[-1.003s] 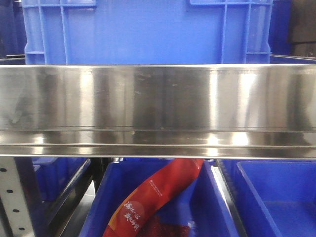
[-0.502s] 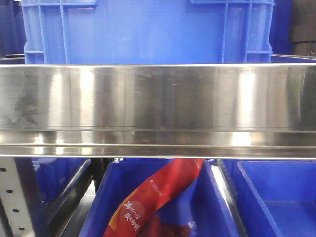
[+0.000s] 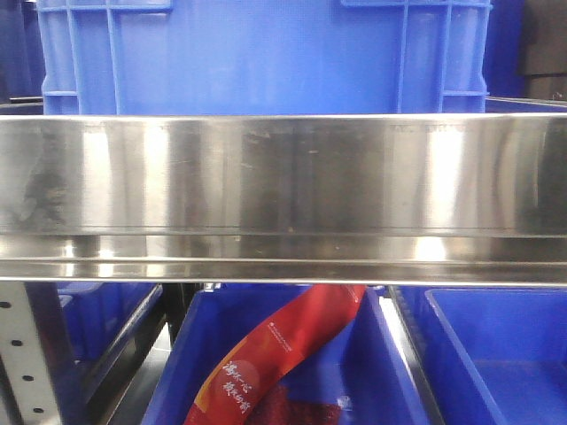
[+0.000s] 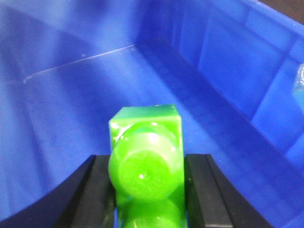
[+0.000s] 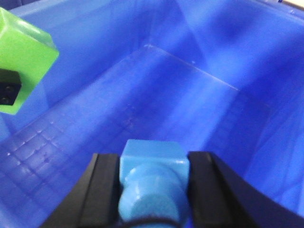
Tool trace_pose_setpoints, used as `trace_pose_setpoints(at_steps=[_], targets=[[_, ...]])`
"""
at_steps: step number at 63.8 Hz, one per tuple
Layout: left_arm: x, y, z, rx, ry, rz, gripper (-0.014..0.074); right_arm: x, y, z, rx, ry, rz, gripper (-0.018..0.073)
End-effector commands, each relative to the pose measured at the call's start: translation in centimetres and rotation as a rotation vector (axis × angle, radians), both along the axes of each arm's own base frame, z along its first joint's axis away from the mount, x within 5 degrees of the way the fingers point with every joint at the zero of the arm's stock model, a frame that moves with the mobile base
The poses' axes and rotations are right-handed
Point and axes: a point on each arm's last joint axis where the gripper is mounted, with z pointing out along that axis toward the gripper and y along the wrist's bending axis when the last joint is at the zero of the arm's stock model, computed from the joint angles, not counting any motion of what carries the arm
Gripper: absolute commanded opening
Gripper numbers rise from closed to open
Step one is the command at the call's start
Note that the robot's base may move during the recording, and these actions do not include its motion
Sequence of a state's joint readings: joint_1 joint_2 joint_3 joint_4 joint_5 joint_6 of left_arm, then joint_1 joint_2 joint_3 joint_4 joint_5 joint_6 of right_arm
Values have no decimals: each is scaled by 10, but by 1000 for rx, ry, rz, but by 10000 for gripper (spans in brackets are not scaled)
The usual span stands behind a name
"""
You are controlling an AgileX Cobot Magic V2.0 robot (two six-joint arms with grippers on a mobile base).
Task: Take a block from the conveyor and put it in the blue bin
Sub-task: 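Open both grippers to drop the blocks into the blue bin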
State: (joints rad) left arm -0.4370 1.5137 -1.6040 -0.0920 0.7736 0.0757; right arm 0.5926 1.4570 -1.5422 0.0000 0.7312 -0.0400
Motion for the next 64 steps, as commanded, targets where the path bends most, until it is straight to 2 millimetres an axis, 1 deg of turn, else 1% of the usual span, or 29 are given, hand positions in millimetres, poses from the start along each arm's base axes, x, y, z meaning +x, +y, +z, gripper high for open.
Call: trace_pose_setpoints(at_steps=[1,4,6,9,15,21,23,26,28,32,33,37,39,41,44,45,47,51,53,58,64], targets=[[-2,-2,6,-30,-17,-3,462,-1,-1,6,12,-25,2,428],[-2,-2,6,-30,-17,-3,531,0,-1,6,12,-25,0,503],[-2,-2,6,-30,-17,-3,573,0,-1,6,12,-25,0,524],[-3,-2,7,-29,-15,-3,603,0,-1,6,9,-20,0,531],[-6,0,9,-29,-15,-4,597,-1,-2,6,5,-15,0,498],[-14,3,17,-32,-23,-6,564,-6,-5,9,10,-8,1,382],[-16,5,19,-34,-26,-7,536,-8,-5,10,17,-6,3,330],[-22,7,24,-35,-30,-8,483,-13,-7,15,33,-9,5,213],[-27,10,28,-36,-32,-9,436,-15,-9,18,41,-14,6,151],[-38,14,35,-36,-36,-12,286,-23,-14,24,53,-31,7,29],[-40,16,37,-37,-38,-13,254,-25,-16,25,55,-35,7,-14],[-53,22,44,-35,-49,-13,122,-35,-22,31,69,-56,7,-118],[-58,24,47,-36,-59,-13,43,-40,-25,34,77,-68,7,-161],[-65,28,50,-38,-71,-12,-30,-46,-30,36,87,-82,7,-165],[-75,33,52,-45,-91,-10,-106,-54,-35,37,99,-100,7,-158],[-79,35,53,-47,-98,-9,-111,-60,-39,39,110,-116,7,-159],[-87,39,53,-54,-113,-8,-111,-65,-43,40,122,-135,6,-159],[-103,47,52,-70,-145,-5,-111,-80,-52,38,149,-174,5,-158],[-111,51,52,-82,-169,-3,-111,-87,-57,36,158,-188,5,-158],[-128,59,41,-99,-200,2,-111,-103,-68,28,182,-224,4,-158],[-150,70,30,-127,-256,8,-111,-124,-82,13,207,-260,3,-160]])
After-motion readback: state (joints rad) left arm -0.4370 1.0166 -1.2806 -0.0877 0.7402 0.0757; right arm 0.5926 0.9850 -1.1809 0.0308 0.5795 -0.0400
